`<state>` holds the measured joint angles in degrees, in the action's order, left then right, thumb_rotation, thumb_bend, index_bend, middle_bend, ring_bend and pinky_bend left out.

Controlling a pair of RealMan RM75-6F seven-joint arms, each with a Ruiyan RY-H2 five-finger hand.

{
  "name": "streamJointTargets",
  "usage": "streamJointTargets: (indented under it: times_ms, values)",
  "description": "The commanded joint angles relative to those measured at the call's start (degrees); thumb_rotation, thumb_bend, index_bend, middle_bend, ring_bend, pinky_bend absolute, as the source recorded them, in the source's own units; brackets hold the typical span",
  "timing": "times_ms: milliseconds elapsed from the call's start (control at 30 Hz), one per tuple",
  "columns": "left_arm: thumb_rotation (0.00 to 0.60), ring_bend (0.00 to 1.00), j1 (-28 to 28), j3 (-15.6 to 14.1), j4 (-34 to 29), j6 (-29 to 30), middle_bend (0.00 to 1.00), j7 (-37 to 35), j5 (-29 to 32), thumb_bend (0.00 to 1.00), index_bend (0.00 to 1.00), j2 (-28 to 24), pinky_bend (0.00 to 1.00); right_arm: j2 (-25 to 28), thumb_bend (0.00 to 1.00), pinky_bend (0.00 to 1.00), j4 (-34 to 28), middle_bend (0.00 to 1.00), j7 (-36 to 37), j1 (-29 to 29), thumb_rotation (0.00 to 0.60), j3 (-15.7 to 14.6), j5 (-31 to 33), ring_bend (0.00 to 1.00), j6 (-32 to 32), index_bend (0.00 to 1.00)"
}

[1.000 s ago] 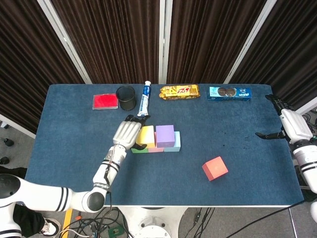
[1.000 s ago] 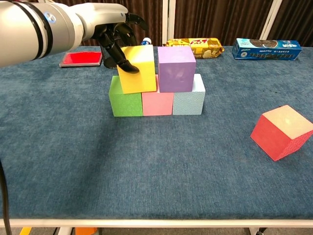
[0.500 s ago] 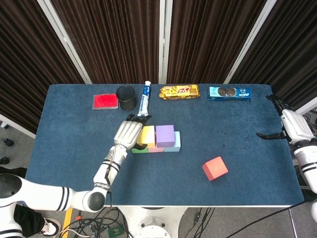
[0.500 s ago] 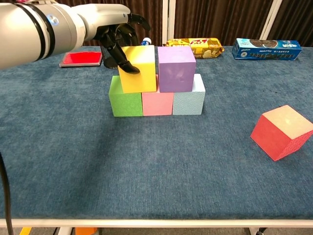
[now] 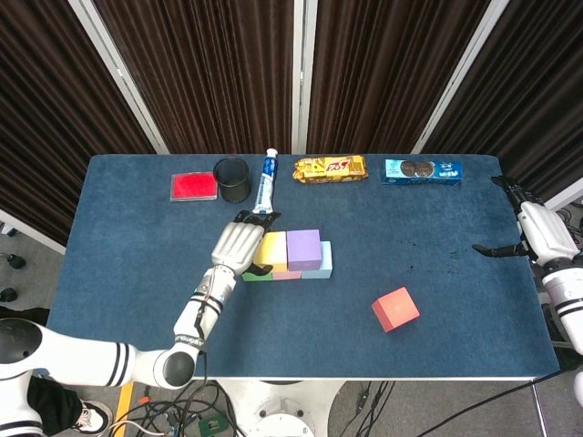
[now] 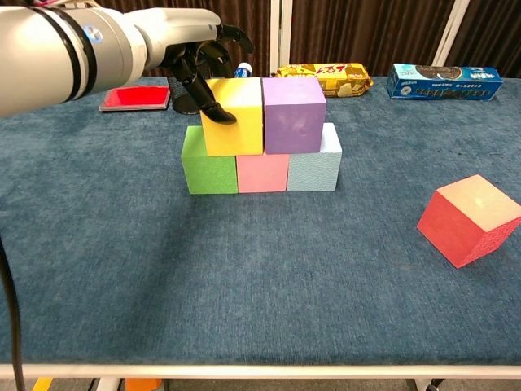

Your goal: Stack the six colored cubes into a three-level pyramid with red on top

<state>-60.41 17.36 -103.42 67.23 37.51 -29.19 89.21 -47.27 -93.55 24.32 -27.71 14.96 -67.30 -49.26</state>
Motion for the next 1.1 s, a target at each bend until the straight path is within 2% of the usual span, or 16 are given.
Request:
streamJointTargets:
  times_ms: [33,1100]
  values:
    - [0.600,0.19,0.0,0.1,-0.2,0.0,0.61,0.0,0.1,0.26,0.11,-0.2,0.10,0.1,0.00,0.00,0.0,0.00,0.0,0.0,0.600,0.0,-0.1,0.00,0.0,0.00]
    - [0.600,0.19,-0.1,0.2,0.4,0.0,0.61,-0.6,0.3,0.26,0.11,0.2,0.09,-0.5,0.00,0.00,0.8,0.00,0.3,0.0,0.600,-0.3,0.0,0.00,0.7,0.00]
